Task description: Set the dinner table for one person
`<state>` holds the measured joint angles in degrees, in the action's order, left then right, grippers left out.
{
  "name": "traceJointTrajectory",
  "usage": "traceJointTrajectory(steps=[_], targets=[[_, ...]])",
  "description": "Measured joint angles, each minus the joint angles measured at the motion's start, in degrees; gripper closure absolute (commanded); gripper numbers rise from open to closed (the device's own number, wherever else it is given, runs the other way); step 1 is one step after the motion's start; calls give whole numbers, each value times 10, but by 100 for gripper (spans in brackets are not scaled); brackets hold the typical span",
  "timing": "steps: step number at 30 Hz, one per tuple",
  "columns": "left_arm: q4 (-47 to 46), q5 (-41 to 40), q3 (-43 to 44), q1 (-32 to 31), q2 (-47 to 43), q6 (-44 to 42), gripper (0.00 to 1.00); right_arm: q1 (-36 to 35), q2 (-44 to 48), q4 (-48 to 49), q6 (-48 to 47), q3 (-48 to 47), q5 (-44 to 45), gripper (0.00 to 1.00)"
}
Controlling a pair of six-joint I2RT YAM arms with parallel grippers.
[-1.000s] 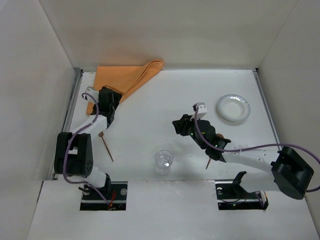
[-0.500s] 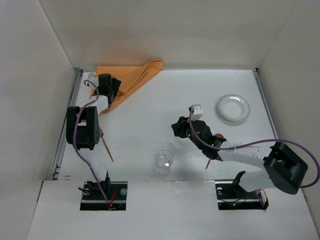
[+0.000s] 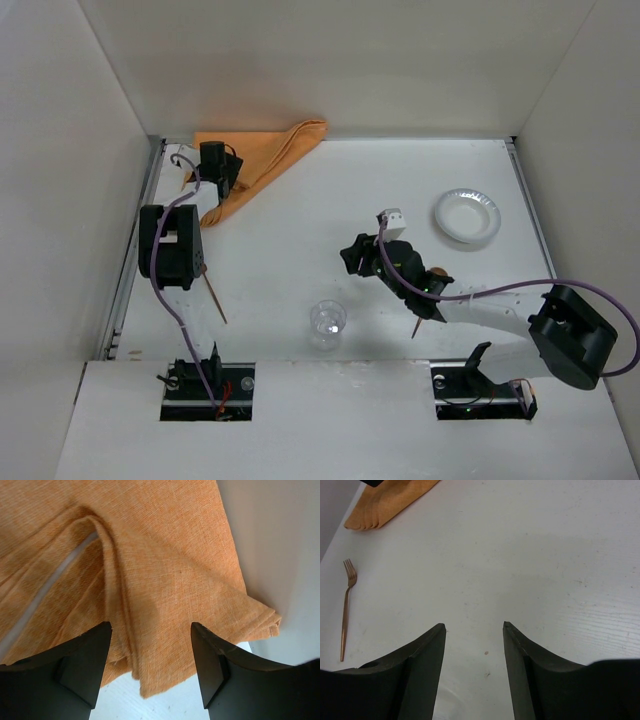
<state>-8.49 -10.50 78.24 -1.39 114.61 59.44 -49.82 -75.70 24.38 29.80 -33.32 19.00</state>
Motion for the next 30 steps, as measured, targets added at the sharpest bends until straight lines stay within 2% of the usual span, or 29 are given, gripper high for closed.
traceJointTrajectory(steps=[7, 14, 19, 21, 24, 26, 30], targets=[[3, 17, 50, -4, 66, -1, 41, 0, 0, 0, 0, 0, -12, 40], [3, 17, 56, -4, 73, -1, 51, 0, -9, 0, 0, -4, -22, 39], [-2, 19, 56, -5, 78, -2, 51, 0, -18, 0, 0, -8, -28, 39], [-7, 19, 56, -5, 82, -2, 61, 0, -19, 0, 0, -8, -30, 39], [-16, 24, 59, -8, 90, -2, 84, 0, -19, 0, 0, -8, -30, 39], [-24, 29, 59, -11, 92, -3, 90, 0, -19, 0, 0, -8, -30, 39], [-48, 30, 43, -21, 84, -5, 94, 1, -19, 0, 0, -8, -31, 39]])
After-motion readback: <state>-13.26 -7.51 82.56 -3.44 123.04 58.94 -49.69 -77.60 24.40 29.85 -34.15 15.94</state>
